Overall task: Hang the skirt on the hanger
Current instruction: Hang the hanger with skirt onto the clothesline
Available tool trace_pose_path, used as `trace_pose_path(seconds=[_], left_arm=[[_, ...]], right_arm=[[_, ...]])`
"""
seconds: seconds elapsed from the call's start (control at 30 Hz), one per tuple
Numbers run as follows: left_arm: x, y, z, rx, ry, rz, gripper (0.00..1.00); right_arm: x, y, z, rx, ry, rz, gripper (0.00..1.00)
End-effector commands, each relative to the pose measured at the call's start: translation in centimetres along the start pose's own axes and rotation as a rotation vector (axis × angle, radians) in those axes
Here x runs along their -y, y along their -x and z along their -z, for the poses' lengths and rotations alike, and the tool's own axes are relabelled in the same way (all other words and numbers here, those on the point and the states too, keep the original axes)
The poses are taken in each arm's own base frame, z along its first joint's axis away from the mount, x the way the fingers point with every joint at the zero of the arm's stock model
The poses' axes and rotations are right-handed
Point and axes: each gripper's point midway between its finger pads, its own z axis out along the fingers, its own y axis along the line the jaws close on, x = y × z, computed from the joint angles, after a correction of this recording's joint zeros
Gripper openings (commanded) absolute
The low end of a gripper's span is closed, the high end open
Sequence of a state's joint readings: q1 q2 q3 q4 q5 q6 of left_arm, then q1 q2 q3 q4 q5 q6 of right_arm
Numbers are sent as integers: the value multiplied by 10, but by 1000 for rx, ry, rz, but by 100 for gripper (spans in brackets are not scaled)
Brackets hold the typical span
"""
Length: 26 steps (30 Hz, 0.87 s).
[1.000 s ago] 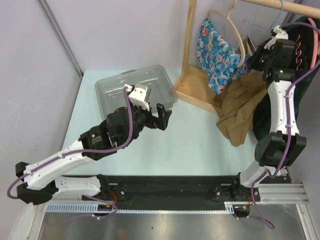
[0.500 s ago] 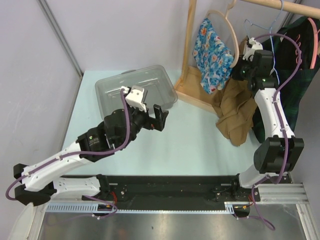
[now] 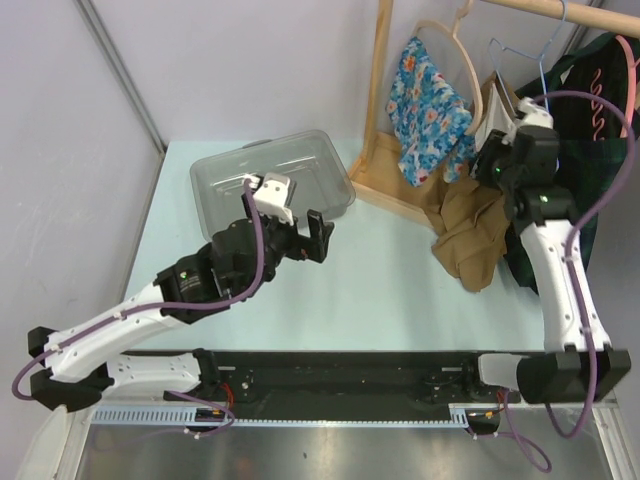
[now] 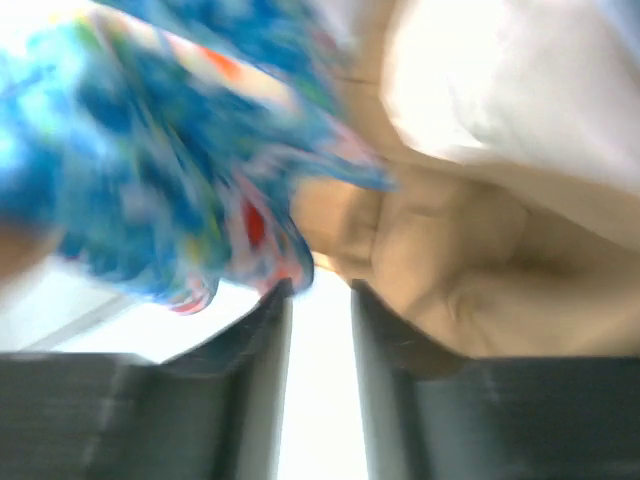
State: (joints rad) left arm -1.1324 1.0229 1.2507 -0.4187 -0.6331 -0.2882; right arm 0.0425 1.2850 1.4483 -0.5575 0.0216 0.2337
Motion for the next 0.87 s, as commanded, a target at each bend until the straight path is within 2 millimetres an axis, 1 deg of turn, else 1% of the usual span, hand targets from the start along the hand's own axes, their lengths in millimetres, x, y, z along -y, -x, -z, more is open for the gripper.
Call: trace_pose_path(seconds=[0.0, 0.03, 0.1, 0.13, 0.17, 0.23, 0.27, 0.3, 0.33, 0.37, 0.4, 0.43, 0.5, 0.53, 0.6, 0.67, 0.7, 0.77, 0.83], left_arm=[[-7, -4, -6, -38, 67, -16, 100], [-5, -9, -9, -55, 69, -28, 100], [-5, -17, -11, -78, 76, -30, 100], [-5, -20, -12, -86, 78, -29, 100], [-4, -23, -12, -92, 76, -16, 100], [-5, -31, -13, -106, 77, -12, 100], [-5, -34, -12, -109, 74, 2, 100], [-6, -40, -12, -118, 77, 1, 100], [-7, -43, -12, -124, 79, 5, 100], [-7, -46, -12, -129, 84, 16, 100], [-10, -50, -10, -136, 90, 16, 100], [-11, -54, -10, -143, 98, 25, 100], [-15, -62, -8, -156, 101, 20, 100], [-16, -63, -7, -155, 104, 28, 100], [-20, -69, -4, -160, 107, 28, 100], [-22, -69, -2, -152, 108, 37, 100], [-23, -74, -2, -157, 107, 30, 100], [-25, -73, 1, -151, 109, 34, 100], [-27, -75, 2, -152, 114, 28, 100]], right_arm=[[24, -5, 56, 24, -119, -32, 83], [23, -9, 62, 17, -110, -10, 99], [17, -26, 70, -31, -76, 13, 100], [12, -27, 80, -24, -48, 16, 100], [12, -34, 85, -42, -39, 16, 100], [1, -44, 99, -46, 38, 23, 100], [0, -45, 104, -36, 47, 21, 100], [-10, -51, 109, -49, 108, 21, 100], [-13, -61, 111, -69, 133, 29, 100], [-18, -65, 119, -67, 170, 32, 100], [-21, -70, 120, -76, 191, 39, 100], [-22, -80, 120, -95, 208, 47, 100], [-29, -90, 126, -103, 251, 68, 100], [-29, -99, 125, -124, 258, 75, 100], [-35, -109, 127, -143, 286, 89, 100], [-39, -123, 126, -172, 296, 106, 100], [-40, -127, 126, -178, 302, 105, 100], [-41, -135, 122, -190, 297, 113, 100], [-49, -141, 122, -204, 319, 122, 100]])
